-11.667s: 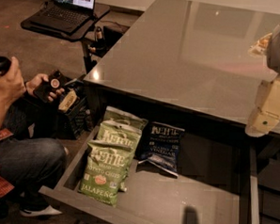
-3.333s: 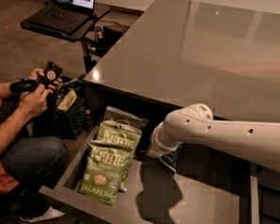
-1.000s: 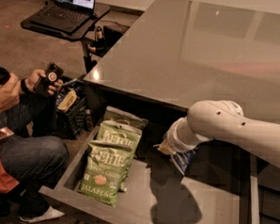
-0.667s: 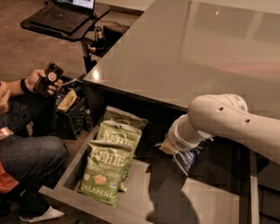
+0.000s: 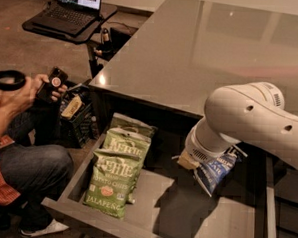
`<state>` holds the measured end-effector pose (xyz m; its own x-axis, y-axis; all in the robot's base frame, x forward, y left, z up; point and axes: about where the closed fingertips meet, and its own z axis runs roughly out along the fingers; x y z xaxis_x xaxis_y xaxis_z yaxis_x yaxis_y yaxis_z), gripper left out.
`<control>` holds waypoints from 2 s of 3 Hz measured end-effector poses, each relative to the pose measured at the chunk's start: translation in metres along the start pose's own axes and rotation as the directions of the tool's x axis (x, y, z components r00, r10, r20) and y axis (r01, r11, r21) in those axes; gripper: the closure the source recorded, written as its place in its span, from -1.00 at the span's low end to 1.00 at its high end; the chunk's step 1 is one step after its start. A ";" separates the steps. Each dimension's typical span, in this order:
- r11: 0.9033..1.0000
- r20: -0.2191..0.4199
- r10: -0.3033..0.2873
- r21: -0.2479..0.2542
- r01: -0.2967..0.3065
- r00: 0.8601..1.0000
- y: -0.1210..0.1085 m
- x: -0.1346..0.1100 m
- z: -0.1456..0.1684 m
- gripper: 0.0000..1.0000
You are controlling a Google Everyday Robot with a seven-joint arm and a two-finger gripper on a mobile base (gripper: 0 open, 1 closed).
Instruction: Pick green jalapeno chip bag from top drawer and place on counter
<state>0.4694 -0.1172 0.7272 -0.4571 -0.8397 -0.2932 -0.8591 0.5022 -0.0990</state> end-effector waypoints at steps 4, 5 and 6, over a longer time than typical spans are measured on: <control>0.994 0.017 0.085 -0.064 -0.084 0.996 0.090 0.001 -0.070 1.00; 0.994 0.017 0.085 -0.064 -0.084 0.996 0.090 0.001 -0.070 1.00; 0.992 0.053 0.074 -0.108 -0.068 0.996 0.094 -0.007 -0.067 1.00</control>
Offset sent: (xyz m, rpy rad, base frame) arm -0.0463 0.0126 0.0443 -0.0054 0.0162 -0.0392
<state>0.3759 -0.0780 0.7838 -0.5069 -0.7878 -0.3499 -0.8456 0.5333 0.0242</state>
